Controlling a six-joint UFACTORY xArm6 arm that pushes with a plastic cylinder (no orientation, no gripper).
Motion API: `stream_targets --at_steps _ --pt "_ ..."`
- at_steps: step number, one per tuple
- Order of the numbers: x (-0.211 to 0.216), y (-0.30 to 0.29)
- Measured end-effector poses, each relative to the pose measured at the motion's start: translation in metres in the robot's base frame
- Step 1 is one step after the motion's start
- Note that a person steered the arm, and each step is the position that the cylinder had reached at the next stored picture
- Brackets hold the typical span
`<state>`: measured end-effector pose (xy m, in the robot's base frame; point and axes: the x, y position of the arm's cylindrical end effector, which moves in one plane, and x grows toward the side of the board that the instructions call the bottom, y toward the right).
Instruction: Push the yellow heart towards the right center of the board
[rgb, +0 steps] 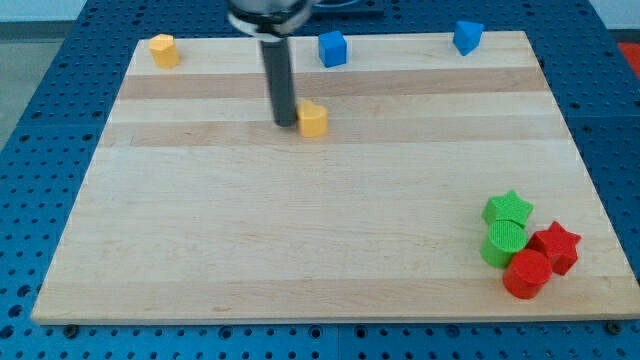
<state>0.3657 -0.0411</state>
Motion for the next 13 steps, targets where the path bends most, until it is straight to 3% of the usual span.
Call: stream_targets --at_steps 3,5,7,13 --pt "0.001 0.125" --pt "0.007 0.093" --pt "0.044 0.111" --pt "0.005 0.171"
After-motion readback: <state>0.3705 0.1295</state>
